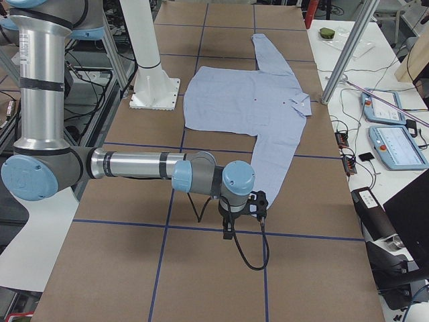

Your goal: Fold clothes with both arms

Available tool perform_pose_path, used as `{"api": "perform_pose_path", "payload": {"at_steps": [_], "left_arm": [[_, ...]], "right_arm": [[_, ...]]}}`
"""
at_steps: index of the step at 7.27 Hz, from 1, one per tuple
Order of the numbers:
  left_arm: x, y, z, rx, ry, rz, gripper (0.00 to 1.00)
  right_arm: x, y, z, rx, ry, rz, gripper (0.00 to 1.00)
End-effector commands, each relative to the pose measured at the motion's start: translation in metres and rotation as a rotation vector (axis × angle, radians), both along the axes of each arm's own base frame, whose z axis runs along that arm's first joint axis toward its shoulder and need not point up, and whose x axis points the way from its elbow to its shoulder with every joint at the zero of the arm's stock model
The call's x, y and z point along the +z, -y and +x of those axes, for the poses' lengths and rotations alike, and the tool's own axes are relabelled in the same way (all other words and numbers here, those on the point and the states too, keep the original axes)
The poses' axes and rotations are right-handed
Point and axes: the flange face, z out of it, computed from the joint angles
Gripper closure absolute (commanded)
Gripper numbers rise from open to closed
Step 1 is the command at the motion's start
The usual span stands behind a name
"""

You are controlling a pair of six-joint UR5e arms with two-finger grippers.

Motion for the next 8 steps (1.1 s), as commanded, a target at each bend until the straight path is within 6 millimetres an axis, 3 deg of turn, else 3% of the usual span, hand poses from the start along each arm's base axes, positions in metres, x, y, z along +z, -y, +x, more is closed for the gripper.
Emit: {"api": "perform_pose_path", "payload": {"at_steps": [1,6,7,8], "left_arm": [[0.000,0.000,0.000,0.001,0.002,0.001,0.00],[-0.015,0.009,-0.002,-0.006,0.000,0.034,0.00],[-0.020,0.013,-0.002,-0.005,-0.001,0.046,0.00],[-0.042,0.035,0.002,-0.003,-0.006,0.108,0.00]], "right_arm": [[-0.004,0.002,0.001,0.003,0.000,0.010,0.00],[-0.005,0.008,0.001,-0.001,-0.003,0.016,0.00],[-0.023,0.026,0.000,-0.001,0.001,0.052,0.00],[-0.030,0.036,-0.009,-0.020,0.004,0.067,0.00]]}}
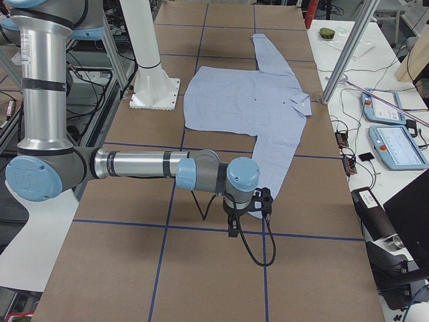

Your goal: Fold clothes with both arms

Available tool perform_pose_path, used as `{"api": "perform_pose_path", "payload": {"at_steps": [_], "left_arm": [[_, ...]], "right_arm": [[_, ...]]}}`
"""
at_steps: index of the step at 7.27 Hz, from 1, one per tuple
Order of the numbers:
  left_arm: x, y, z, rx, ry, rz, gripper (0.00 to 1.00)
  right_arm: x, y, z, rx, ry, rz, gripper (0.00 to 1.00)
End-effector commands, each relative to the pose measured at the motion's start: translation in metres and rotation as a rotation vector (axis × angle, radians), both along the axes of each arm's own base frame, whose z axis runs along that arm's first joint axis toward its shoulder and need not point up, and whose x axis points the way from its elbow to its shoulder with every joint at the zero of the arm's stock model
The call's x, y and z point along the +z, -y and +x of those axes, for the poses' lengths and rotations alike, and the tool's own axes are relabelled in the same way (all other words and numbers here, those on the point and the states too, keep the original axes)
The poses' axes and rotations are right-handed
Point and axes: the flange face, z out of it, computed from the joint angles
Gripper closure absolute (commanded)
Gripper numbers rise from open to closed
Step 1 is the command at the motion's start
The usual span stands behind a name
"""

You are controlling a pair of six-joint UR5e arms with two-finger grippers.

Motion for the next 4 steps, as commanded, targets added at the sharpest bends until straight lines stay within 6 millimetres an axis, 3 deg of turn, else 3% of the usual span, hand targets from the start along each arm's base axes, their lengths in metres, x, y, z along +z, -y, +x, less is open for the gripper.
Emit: {"api": "perform_pose_path", "payload": {"at_steps": [1,2,4], "left_arm": [[-0.024,0.018,0.001,0.004,-0.009,0.081,0.00],[-0.023,0.019,0.002,0.007,-0.010,0.105,0.00],[-0.015,0.010,0.003,-0.002,-0.019,0.137,0.00]], "right_arm": [[-0.004,0.009,-0.009,-0.018,0.014,0.009,0.00],[0.002,0.013,-0.015,-0.030,0.015,0.004,0.00],[0.013,0.023,-0.049,0.009,0.017,0.038,0.00]]}}
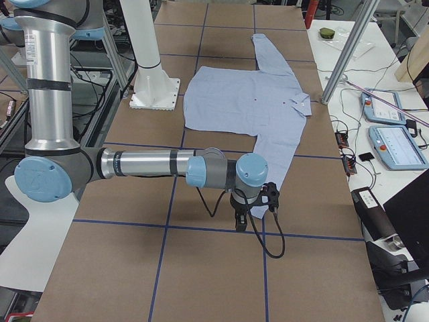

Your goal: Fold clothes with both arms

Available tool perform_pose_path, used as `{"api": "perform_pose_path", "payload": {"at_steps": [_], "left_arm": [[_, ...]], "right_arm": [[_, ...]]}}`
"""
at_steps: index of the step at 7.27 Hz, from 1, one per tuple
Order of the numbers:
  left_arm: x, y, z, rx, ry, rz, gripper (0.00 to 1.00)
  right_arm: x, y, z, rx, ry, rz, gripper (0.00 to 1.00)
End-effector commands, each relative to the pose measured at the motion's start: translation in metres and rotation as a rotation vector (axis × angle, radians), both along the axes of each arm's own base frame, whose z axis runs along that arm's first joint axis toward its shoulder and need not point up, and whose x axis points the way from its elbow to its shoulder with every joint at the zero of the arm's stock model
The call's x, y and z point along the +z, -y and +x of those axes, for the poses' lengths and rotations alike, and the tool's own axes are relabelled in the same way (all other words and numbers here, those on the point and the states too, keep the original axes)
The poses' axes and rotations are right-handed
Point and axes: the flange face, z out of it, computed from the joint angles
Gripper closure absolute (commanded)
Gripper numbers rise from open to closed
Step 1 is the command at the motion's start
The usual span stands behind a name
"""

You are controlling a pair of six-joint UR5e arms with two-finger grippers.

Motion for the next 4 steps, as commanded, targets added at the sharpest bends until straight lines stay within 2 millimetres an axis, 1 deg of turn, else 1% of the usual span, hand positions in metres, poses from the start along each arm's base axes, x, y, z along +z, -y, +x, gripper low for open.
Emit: {"api": "perform_pose_path", "payload": {"at_steps": [1,2,3,4], "left_arm": [[-0.004,-0.001,0.002,-0.038,-0.029,-0.002,0.00],[-0.007,-0.001,0.003,-0.041,-0.037,0.002,0.00],[-0.009,0.001,0.003,-0.035,-0.028,0.023,0.00],[-0.010,-0.002,0.001,-0.040,-0.027,0.074,0.00]], "right_arm": [[0.031,0.008,-0.047,0.050,0.012,0.025,0.00],[0.065,0.006,-0.055,0.057,0.021,0.071,0.00],[0.078,0.003,-0.063,0.089,0.045,0.094,0.00],[0.072,0.004,-0.092,0.122,0.062,0.050,0.00]]}}
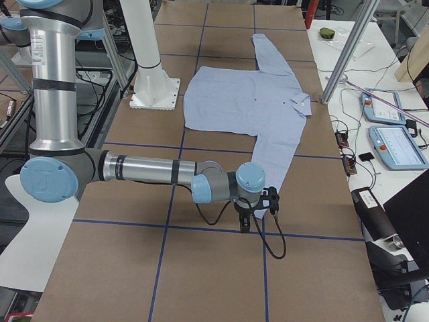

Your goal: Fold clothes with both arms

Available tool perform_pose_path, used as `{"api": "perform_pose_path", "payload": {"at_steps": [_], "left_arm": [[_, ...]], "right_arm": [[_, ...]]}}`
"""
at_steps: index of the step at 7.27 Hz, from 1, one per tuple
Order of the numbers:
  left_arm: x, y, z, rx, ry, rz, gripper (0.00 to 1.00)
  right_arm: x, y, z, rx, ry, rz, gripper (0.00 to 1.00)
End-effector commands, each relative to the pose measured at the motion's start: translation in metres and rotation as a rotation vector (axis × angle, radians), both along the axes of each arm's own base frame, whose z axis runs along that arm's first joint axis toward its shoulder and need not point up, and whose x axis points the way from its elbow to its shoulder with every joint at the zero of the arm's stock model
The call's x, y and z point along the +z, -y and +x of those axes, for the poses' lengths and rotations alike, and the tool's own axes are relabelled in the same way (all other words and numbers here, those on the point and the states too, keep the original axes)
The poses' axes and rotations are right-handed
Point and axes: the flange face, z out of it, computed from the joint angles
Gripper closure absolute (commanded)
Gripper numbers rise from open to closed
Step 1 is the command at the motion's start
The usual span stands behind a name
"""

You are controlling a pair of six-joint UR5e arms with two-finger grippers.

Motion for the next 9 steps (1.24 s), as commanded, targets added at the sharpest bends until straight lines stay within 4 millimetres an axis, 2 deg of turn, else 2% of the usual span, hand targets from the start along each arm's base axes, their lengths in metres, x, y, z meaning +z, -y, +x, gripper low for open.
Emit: {"api": "perform_pose_path", "payload": {"at_steps": [1,5,7,9], "left_arm": [[0.000,-0.001,-0.001,-0.009,0.001,0.056,0.00],[-0.004,-0.001,-0.001,-0.009,-0.009,0.061,0.00],[-0.004,-0.001,-0.001,-0.009,-0.009,0.061,0.00],[-0.005,-0.001,-0.001,-0.009,-0.009,0.062,0.00]], "right_arm": [[0.002,0.000,-0.043,0.036,0.012,-0.015,0.00],[-0.013,0.012,-0.094,-0.020,-0.005,-0.005,0.01],[-0.015,0.018,-0.106,-0.031,-0.014,0.003,0.03],[-0.014,0.025,-0.110,-0.032,-0.018,-0.004,0.21]]}}
